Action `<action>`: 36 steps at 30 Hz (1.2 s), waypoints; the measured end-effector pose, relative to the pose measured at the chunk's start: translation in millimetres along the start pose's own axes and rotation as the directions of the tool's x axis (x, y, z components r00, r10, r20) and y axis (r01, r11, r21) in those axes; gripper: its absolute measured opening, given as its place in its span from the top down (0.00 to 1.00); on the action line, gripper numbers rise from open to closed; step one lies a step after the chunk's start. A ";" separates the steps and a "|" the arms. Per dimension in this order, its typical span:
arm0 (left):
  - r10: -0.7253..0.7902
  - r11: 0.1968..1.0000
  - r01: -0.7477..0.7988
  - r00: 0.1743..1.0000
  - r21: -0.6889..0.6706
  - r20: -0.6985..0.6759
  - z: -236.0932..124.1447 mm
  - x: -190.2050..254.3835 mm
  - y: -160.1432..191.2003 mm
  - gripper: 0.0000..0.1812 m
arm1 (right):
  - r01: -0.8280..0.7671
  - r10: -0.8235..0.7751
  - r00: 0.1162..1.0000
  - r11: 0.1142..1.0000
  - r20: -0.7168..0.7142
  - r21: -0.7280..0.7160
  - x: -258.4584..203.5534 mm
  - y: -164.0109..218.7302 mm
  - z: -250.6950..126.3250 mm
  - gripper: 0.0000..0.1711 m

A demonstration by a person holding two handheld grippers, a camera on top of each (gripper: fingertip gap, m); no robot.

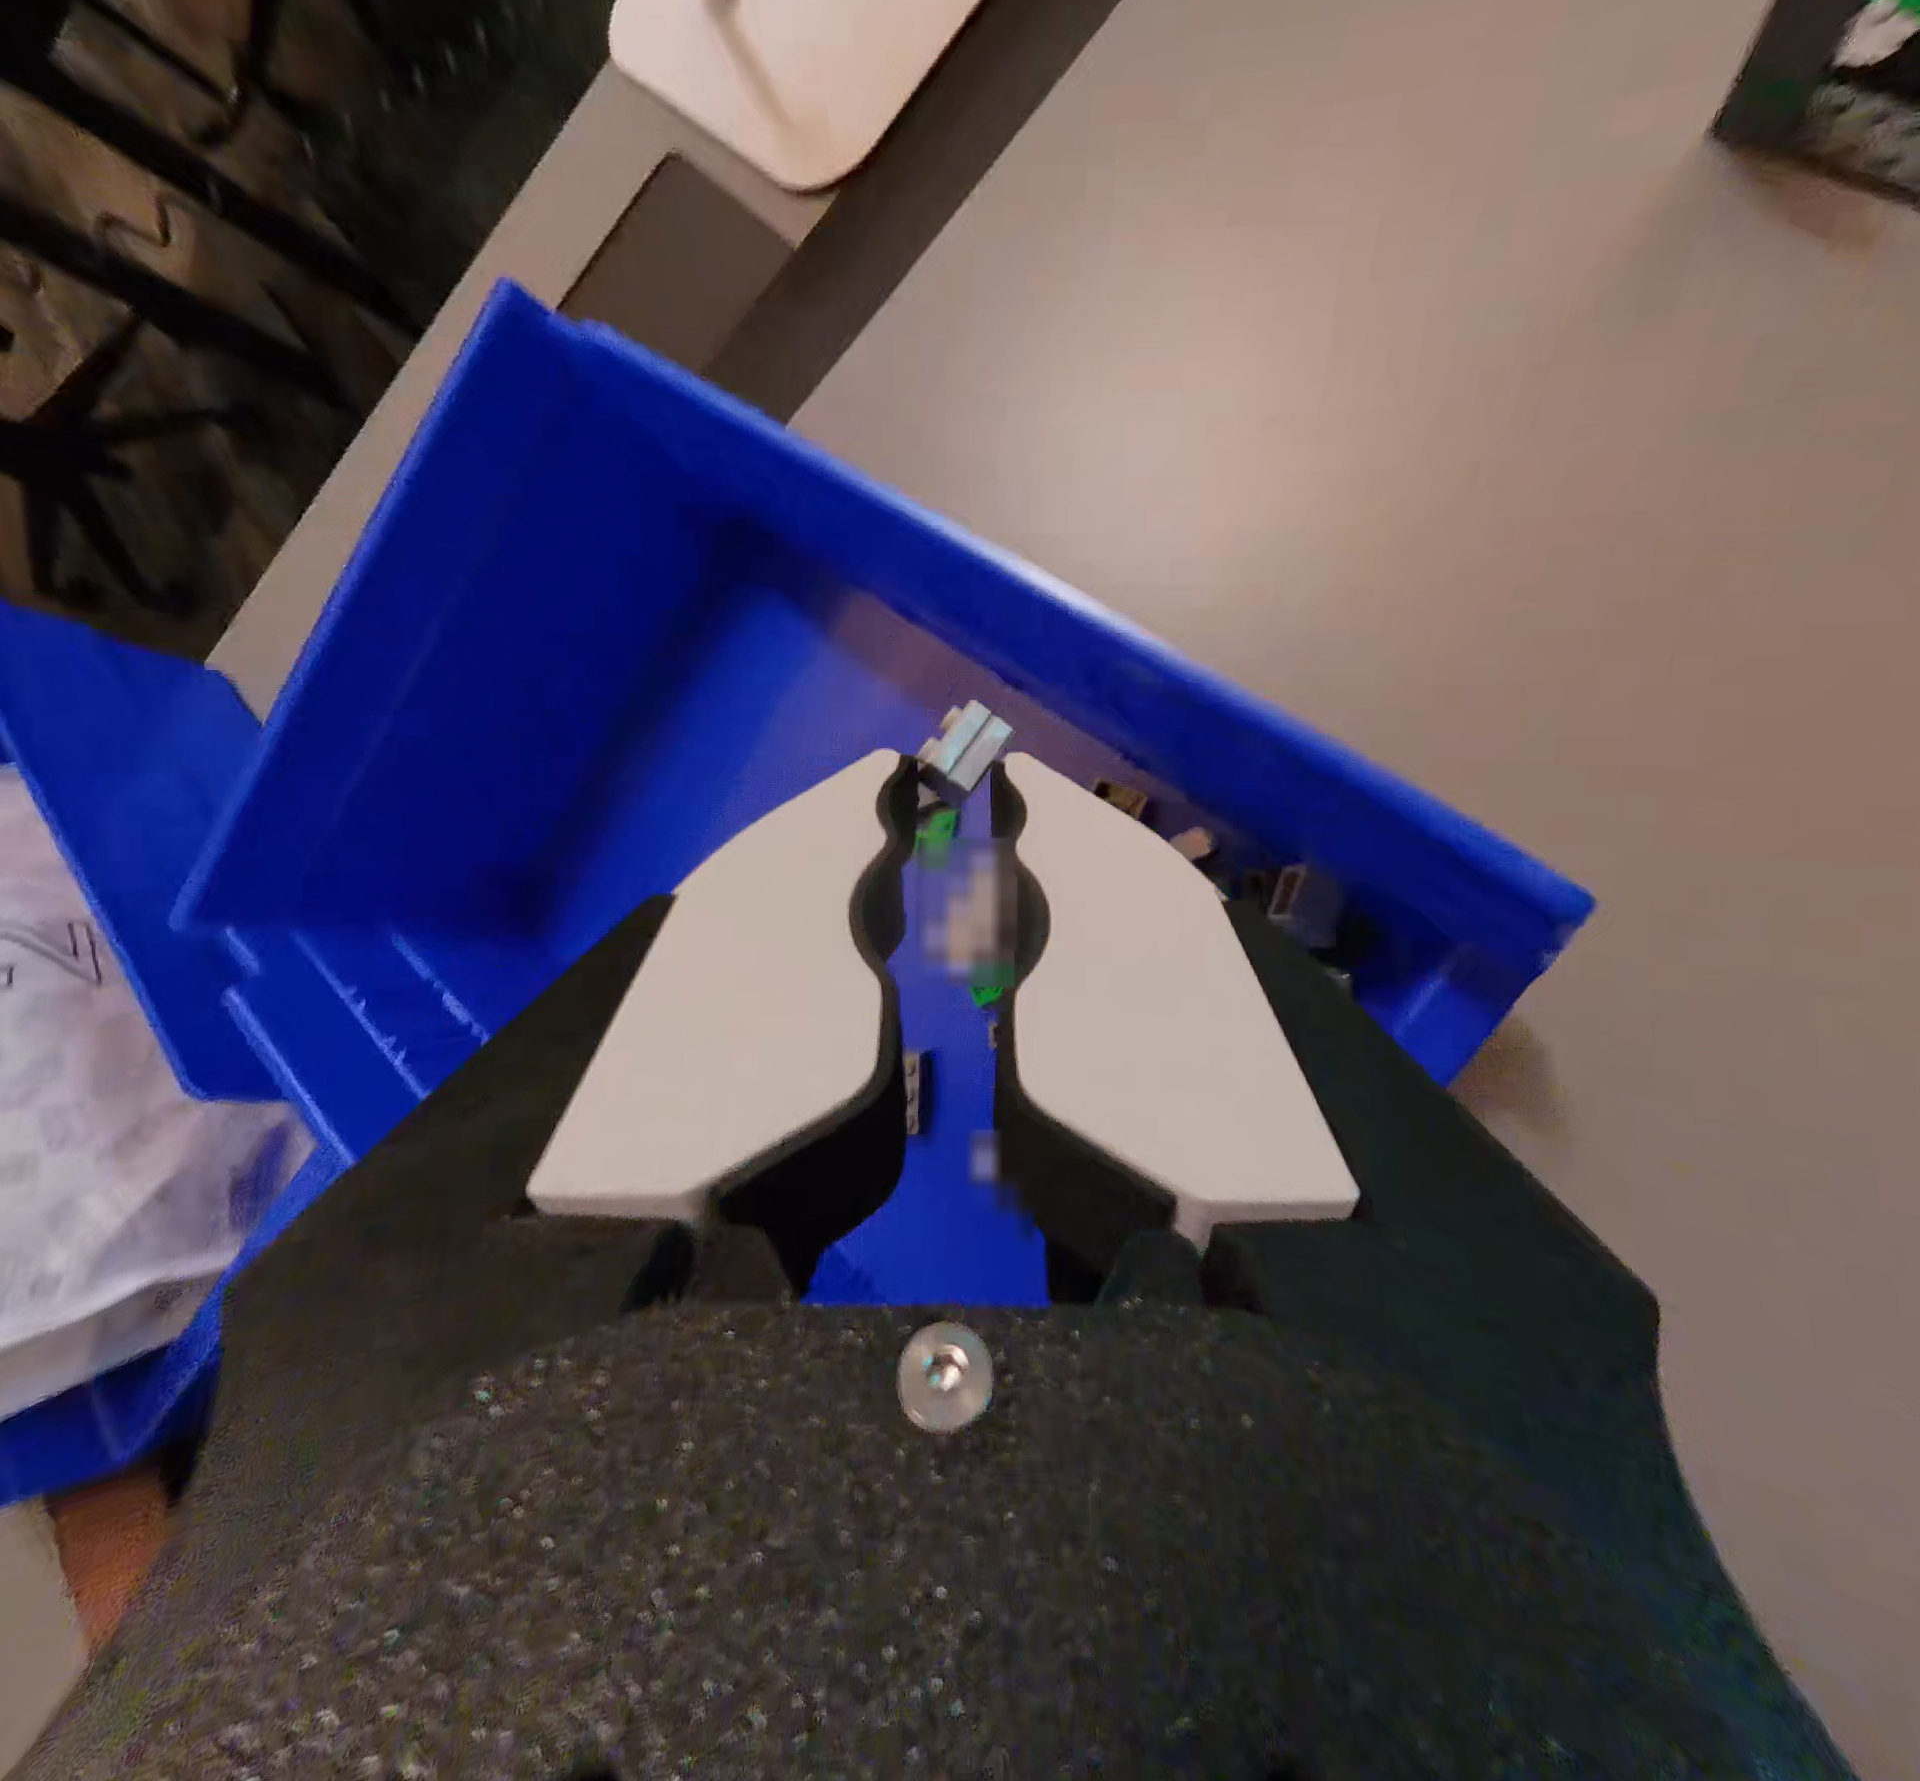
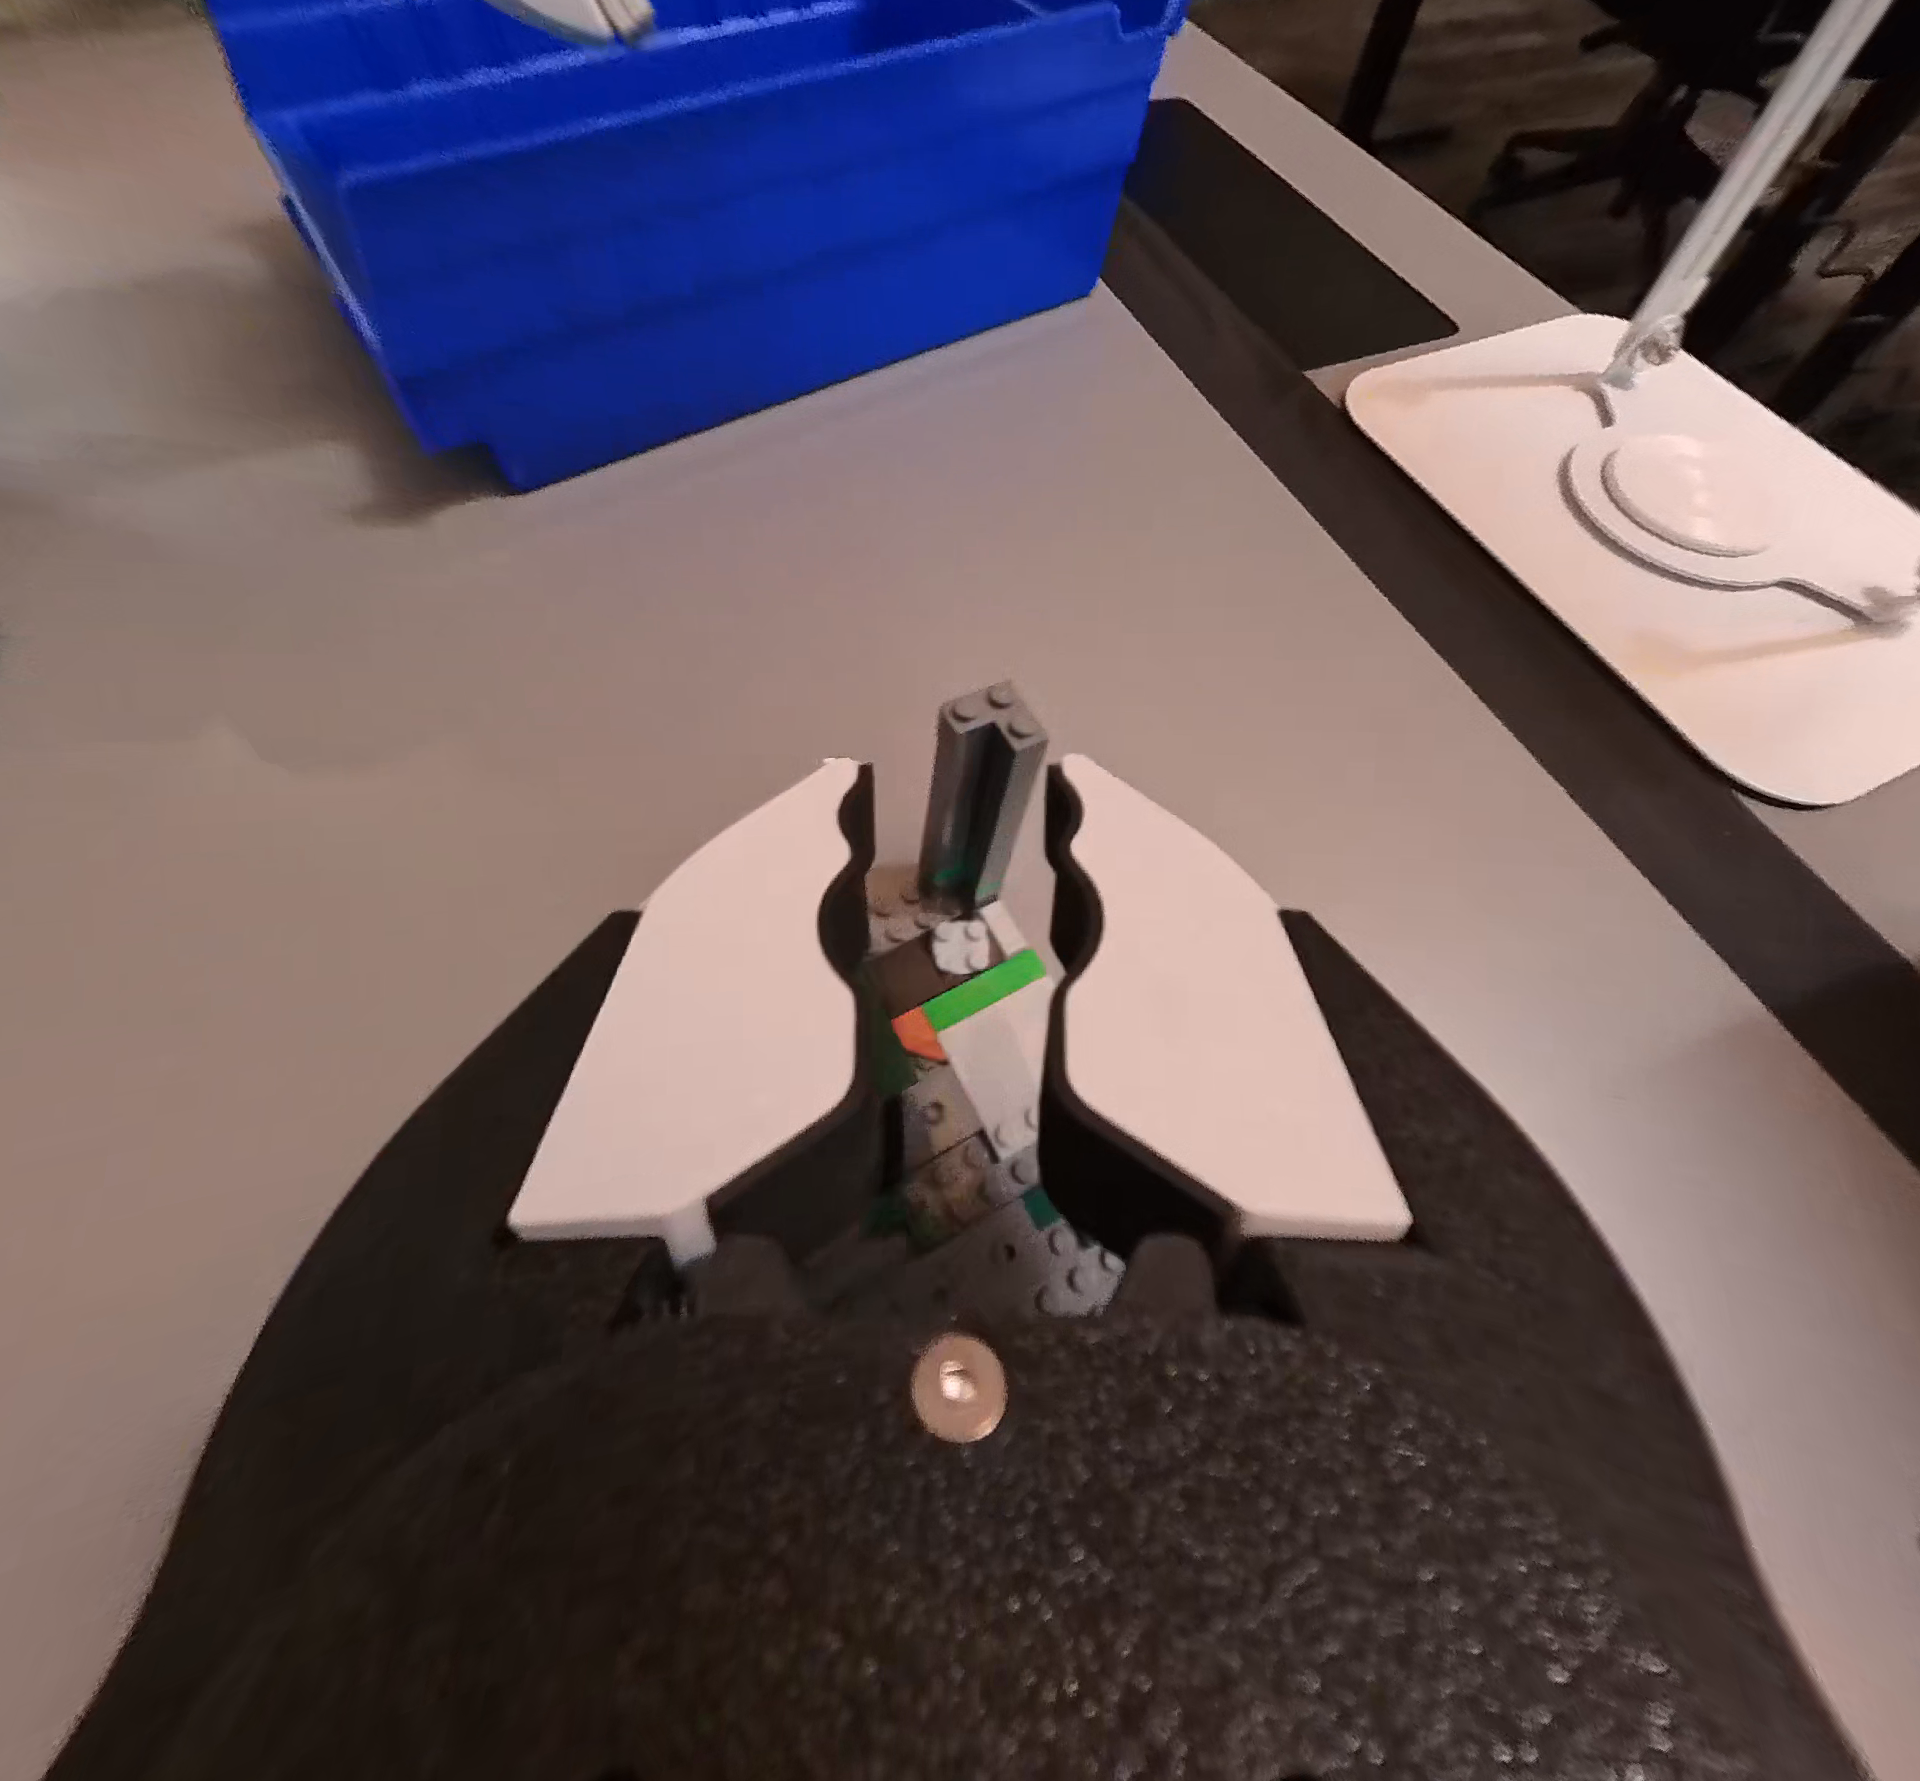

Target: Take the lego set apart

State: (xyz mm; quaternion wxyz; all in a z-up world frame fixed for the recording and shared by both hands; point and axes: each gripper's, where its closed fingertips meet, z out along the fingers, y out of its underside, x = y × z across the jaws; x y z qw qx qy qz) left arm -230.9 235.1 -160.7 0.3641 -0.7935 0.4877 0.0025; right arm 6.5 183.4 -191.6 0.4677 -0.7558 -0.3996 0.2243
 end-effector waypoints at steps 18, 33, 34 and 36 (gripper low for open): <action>0.071 0.967 -0.070 0.997 0.245 0.008 -28.7 41.9 -72.4 0.83 | 0.370 -0.370 0.922 0.929 -0.110 -0.025 -6.1 6.8 22.7 0.87; 0.244 0.916 -0.169 0.955 0.364 -0.169 -4.2 140.4 -112.4 0.83 | -0.100 0.053 0.990 0.920 0.133 0.380 -7.6 -55.8 -30.4 0.88; 0.252 0.901 -0.167 0.953 0.401 -0.169 -5.4 144.5 -118.0 0.83 | -0.196 0.119 0.971 0.891 0.206 0.409 -7.3 -62.9 -38.3 0.88; 0.265 0.867 -0.161 0.951 0.471 -0.162 -7.9 153.3 -129.0 0.83 | -0.356 0.217 0.917 0.824 0.335 0.440 -8.5 -74.6 -51.9 0.88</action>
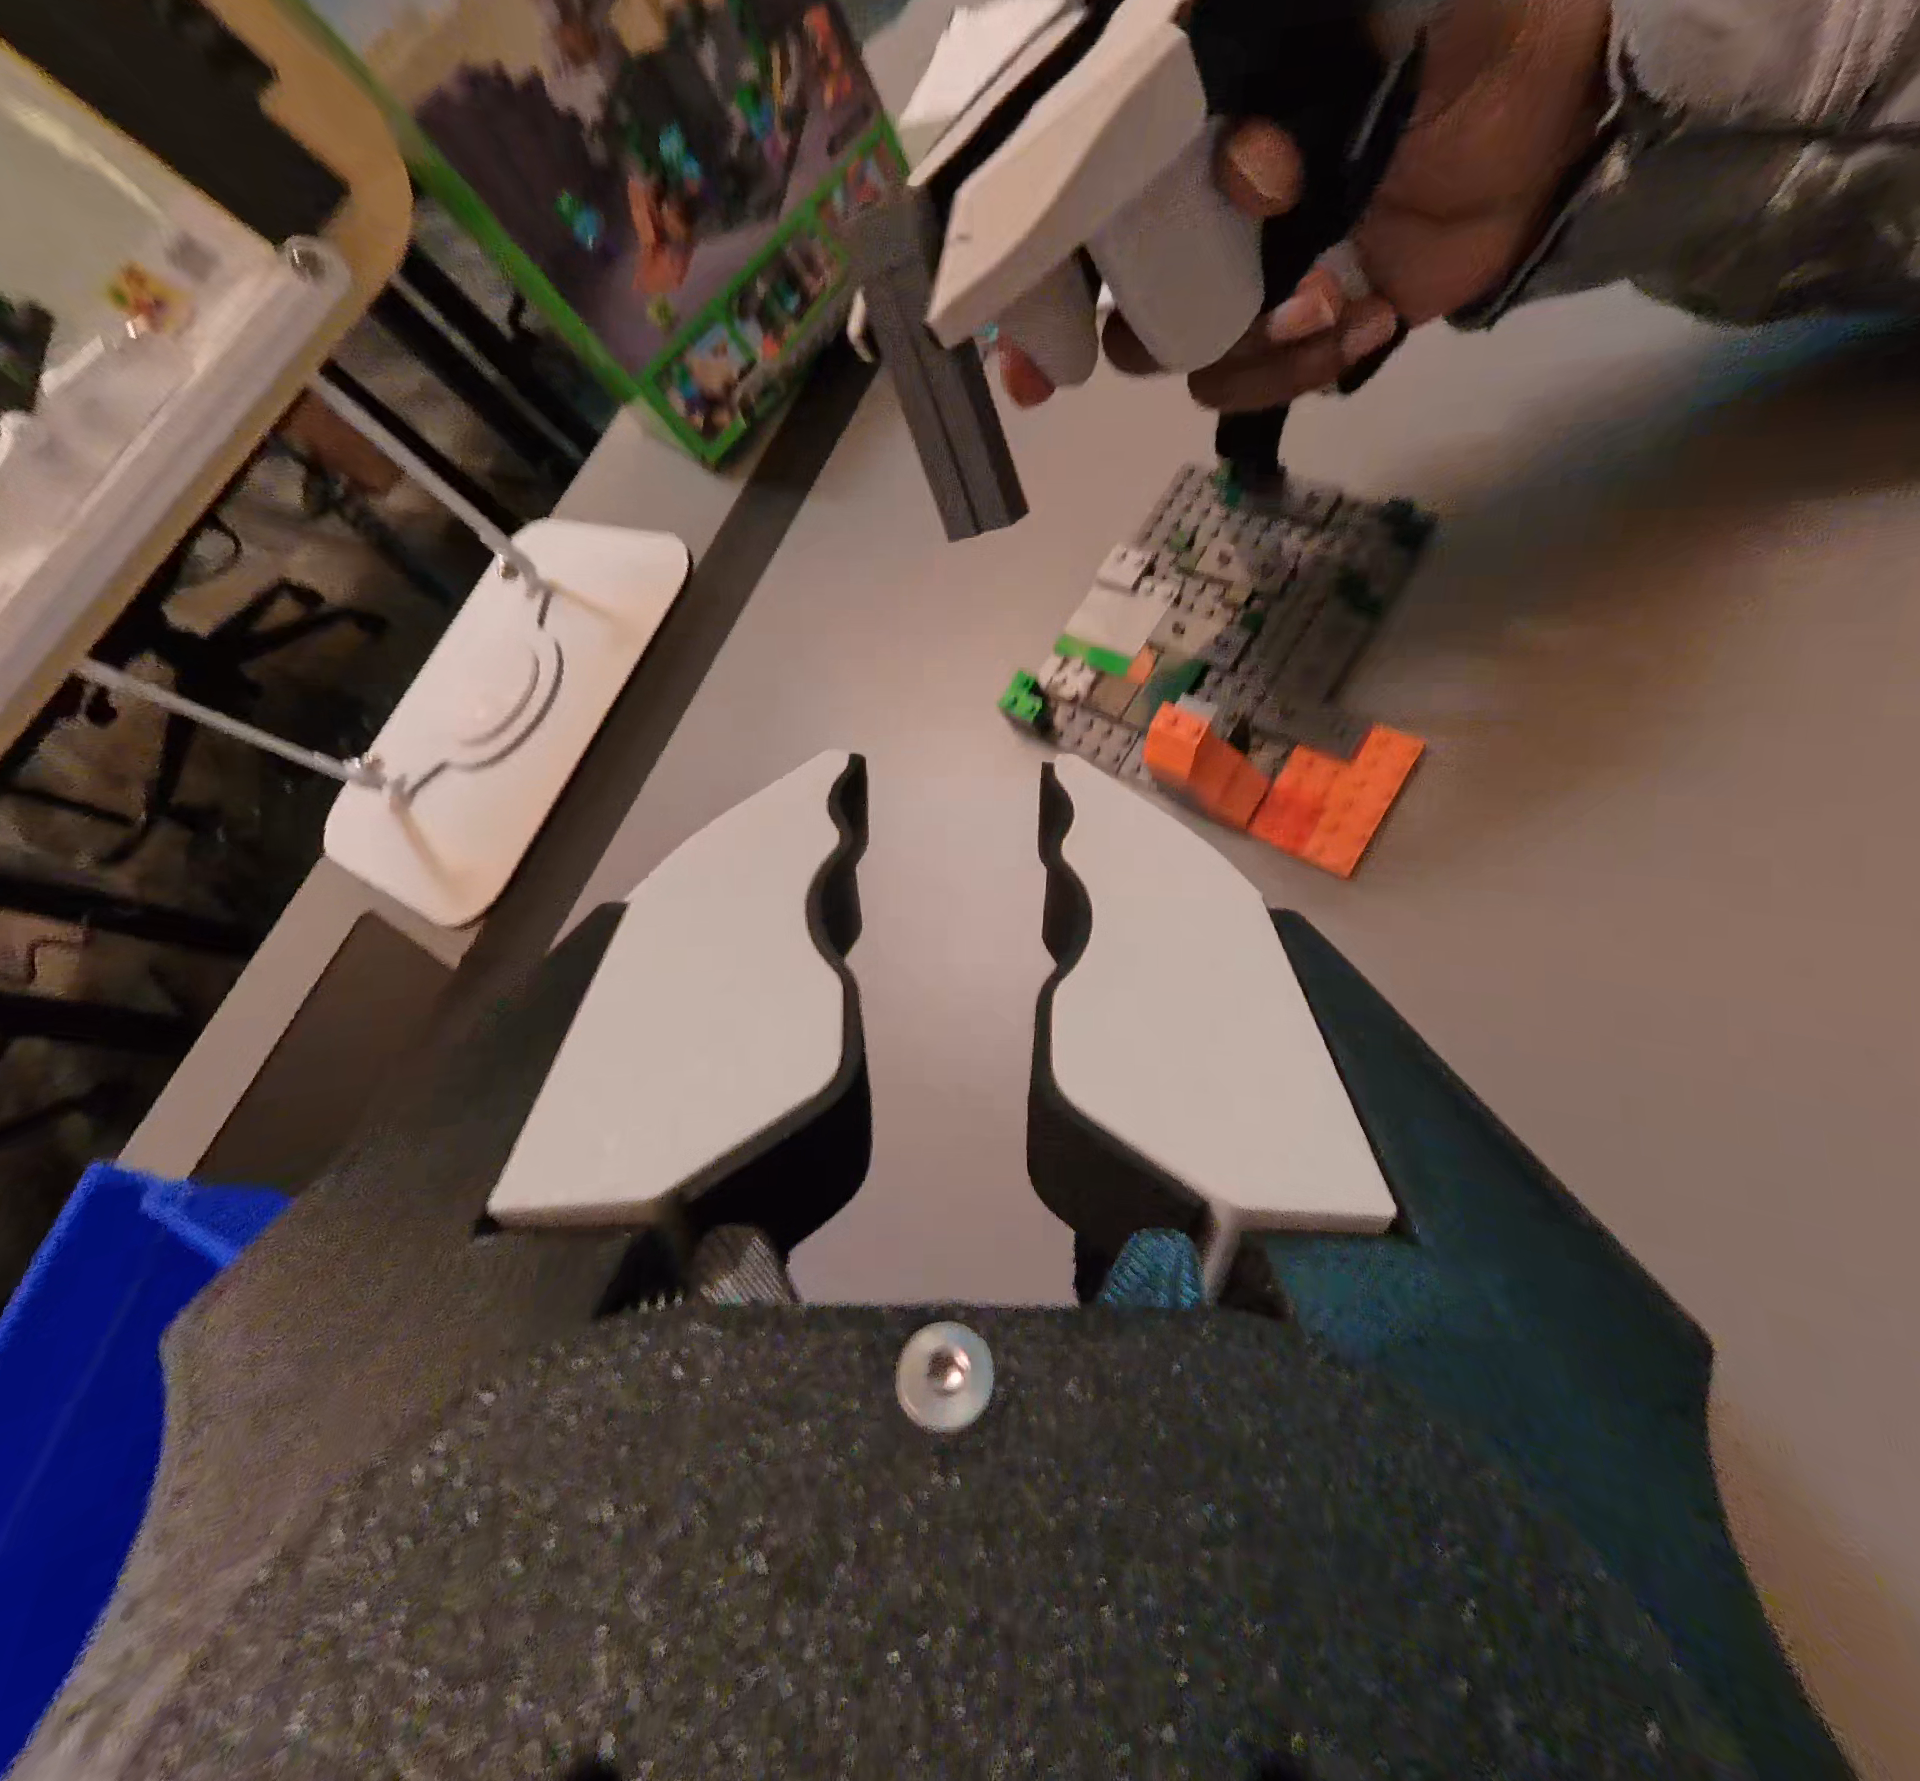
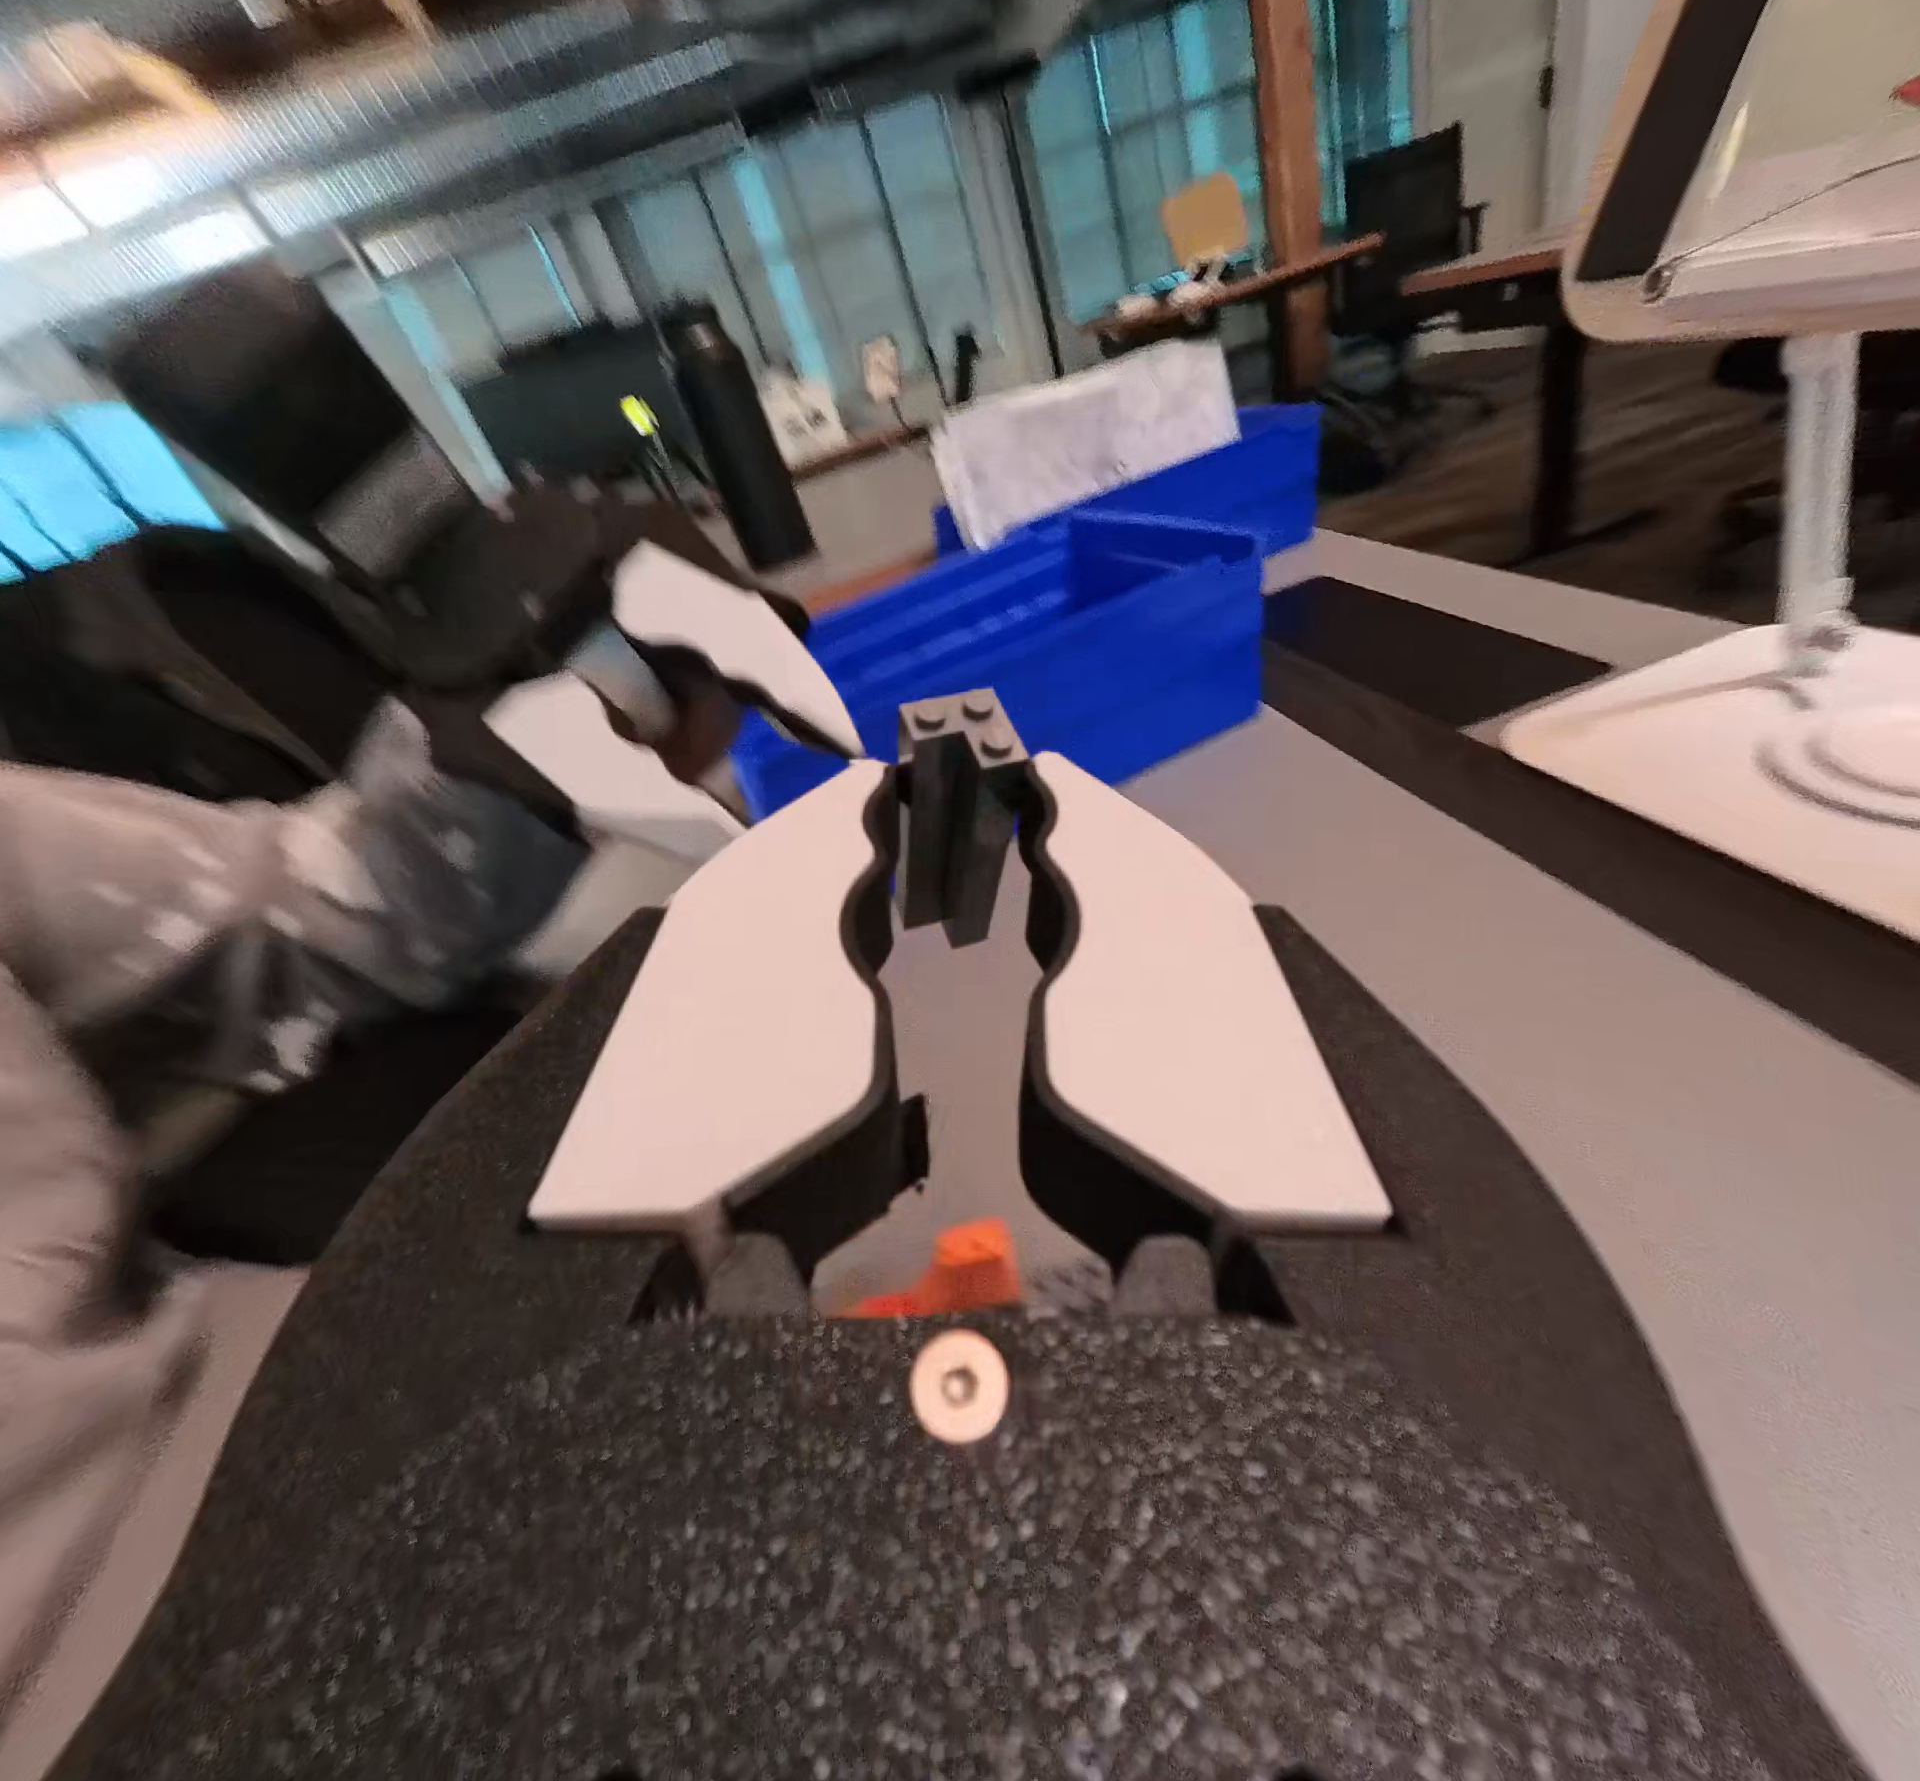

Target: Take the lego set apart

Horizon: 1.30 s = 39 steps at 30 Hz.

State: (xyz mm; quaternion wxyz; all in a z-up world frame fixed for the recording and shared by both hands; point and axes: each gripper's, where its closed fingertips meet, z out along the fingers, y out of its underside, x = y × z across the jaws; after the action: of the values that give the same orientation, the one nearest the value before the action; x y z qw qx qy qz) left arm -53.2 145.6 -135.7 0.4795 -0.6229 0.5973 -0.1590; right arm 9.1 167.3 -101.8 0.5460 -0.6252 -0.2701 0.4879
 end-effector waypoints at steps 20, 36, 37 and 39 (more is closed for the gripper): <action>-0.177 0.908 0.269 0.941 0.320 -0.290 7.7 59.1 -50.6 0.90 | -0.033 0.015 0.973 0.997 0.232 0.076 -67.1 18.9 -14.5 0.88; -0.175 0.903 0.306 0.903 0.302 -0.392 13.5 74.3 -35.6 0.91 | 0.098 -0.082 0.966 0.994 0.244 -0.051 -78.8 39.2 -12.1 0.88; -0.165 0.910 0.294 0.903 0.292 -0.396 14.5 76.5 -32.9 0.91 | 0.120 -0.100 0.964 0.990 0.247 -0.068 -80.5 38.4 -13.0 0.85; -0.164 0.909 0.303 0.892 0.287 -0.422 14.4 80.9 -32.1 0.91 | 0.184 -0.150 0.961 0.974 0.233 -0.131 -80.8 43.0 -13.1 0.83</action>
State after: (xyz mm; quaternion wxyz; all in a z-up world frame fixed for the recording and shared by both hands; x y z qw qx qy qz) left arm -4.0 73.3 -147.8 0.4300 -0.5531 0.5626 -0.4389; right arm -18.0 80.4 -118.0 0.5028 -0.5815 -0.4175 0.4846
